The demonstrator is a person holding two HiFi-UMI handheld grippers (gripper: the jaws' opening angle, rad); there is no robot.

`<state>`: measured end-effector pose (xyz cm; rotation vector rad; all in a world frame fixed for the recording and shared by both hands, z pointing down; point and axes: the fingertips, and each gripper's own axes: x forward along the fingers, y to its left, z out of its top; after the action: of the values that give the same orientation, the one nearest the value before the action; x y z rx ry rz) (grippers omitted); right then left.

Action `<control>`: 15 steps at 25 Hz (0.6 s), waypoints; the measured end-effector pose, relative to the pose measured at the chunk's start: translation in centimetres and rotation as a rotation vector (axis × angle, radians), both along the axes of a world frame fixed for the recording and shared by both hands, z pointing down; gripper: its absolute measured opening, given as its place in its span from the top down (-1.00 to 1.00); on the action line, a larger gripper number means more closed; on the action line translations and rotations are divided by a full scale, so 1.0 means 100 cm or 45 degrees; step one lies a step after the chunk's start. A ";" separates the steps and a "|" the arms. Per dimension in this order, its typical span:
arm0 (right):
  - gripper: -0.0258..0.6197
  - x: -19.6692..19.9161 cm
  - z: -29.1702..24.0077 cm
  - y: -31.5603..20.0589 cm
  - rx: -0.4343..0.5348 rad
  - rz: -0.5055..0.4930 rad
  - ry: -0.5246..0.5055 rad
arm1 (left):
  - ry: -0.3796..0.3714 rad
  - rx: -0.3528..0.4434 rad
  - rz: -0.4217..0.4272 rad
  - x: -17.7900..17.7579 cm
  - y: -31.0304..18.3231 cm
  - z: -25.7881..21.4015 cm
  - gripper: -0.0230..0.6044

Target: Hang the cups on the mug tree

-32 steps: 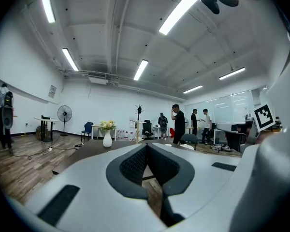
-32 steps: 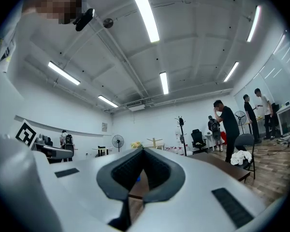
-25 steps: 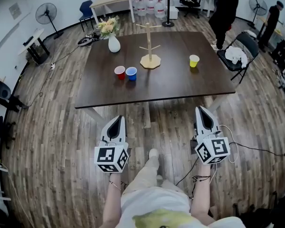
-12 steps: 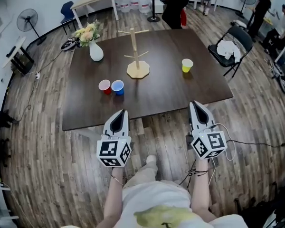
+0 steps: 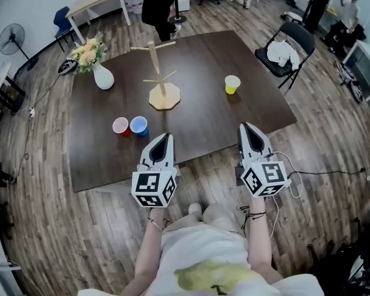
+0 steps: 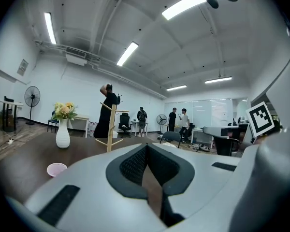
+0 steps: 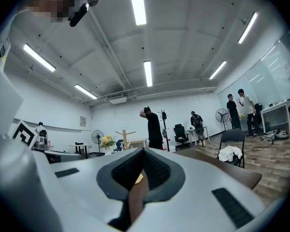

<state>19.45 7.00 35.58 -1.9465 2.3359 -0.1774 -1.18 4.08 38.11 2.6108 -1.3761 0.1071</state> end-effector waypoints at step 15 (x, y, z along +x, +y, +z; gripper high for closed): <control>0.86 0.050 0.058 -0.087 -0.164 0.020 -0.015 | 0.016 -0.161 0.016 0.050 -0.085 0.044 0.87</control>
<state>24.46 -1.69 41.34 -2.0139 2.3557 -0.3446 3.87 -4.37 42.49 2.5121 -1.3045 0.1733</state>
